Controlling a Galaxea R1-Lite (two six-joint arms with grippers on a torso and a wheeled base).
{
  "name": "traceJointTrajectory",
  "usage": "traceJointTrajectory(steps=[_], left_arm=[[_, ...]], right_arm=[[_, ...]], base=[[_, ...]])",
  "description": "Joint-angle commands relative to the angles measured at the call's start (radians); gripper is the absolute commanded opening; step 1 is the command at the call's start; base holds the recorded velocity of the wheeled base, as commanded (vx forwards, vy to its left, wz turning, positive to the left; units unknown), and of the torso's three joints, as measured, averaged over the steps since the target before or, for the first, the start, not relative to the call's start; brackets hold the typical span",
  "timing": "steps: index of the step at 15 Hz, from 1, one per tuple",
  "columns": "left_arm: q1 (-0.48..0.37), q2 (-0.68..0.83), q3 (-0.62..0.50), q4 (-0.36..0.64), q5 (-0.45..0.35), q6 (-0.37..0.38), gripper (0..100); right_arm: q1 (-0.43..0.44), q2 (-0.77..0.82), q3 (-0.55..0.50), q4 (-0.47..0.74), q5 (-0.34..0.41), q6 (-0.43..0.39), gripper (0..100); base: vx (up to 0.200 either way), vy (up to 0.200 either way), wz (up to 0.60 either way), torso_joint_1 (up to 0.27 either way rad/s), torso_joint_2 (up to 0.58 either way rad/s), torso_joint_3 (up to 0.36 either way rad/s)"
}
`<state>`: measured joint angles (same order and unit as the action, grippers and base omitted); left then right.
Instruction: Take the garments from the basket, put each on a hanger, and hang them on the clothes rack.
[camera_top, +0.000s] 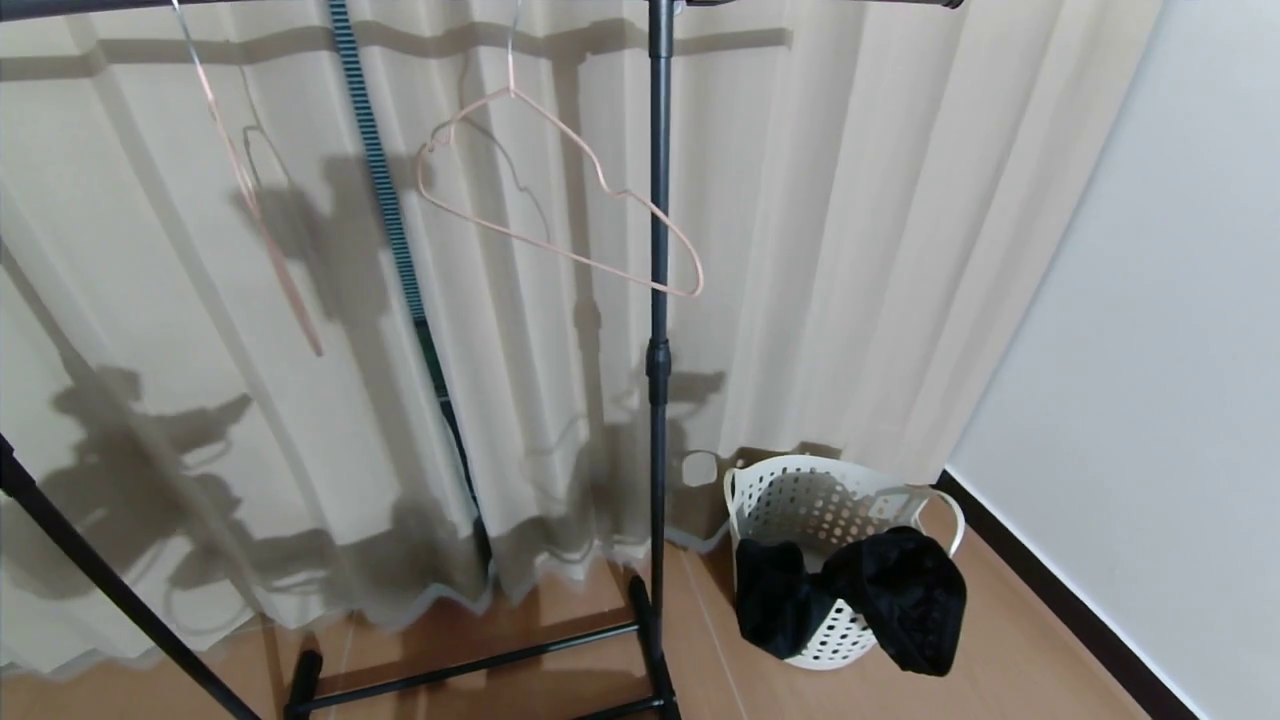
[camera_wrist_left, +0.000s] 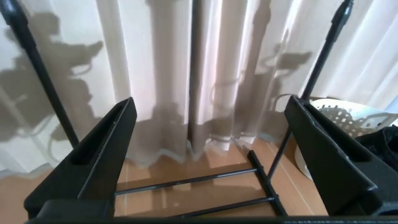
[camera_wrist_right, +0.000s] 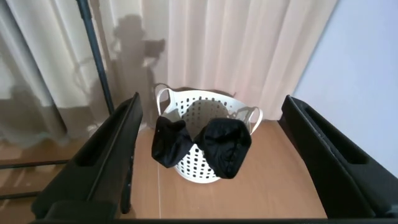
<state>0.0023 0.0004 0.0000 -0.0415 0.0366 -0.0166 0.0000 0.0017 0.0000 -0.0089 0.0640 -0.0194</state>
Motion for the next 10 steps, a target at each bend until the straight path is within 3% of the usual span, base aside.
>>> traceJointTrajectory(steps=[1,3,6,9,10], left_arm=[[-0.001,0.001,0.000,0.000,0.000,0.000,100],[-0.001,0.001,0.000,0.000,0.000,0.000,100],[-0.001,0.001,0.000,0.000,0.000,0.001,100],[-0.001,0.000,0.000,-0.001,0.002,-0.002,100],[-0.001,0.000,0.000,-0.001,0.003,-0.002,100]], right_arm=[[0.000,0.000,0.000,0.000,0.000,-0.001,100],[0.000,0.000,0.000,-0.002,0.000,-0.001,100],[0.000,0.000,0.000,-0.002,0.000,-0.002,100],[0.000,0.000,0.000,-0.002,0.000,-0.002,100],[0.000,0.000,0.000,-0.002,0.000,-0.002,100]], base=[[0.200,-0.200,0.00,-0.007,0.00,-0.002],[0.200,-0.200,0.00,0.005,0.00,0.002],[0.200,0.000,0.00,0.002,0.01,0.001],[0.000,0.000,0.00,0.000,0.00,0.000],[0.000,0.000,-0.60,0.002,0.00,-0.002]])
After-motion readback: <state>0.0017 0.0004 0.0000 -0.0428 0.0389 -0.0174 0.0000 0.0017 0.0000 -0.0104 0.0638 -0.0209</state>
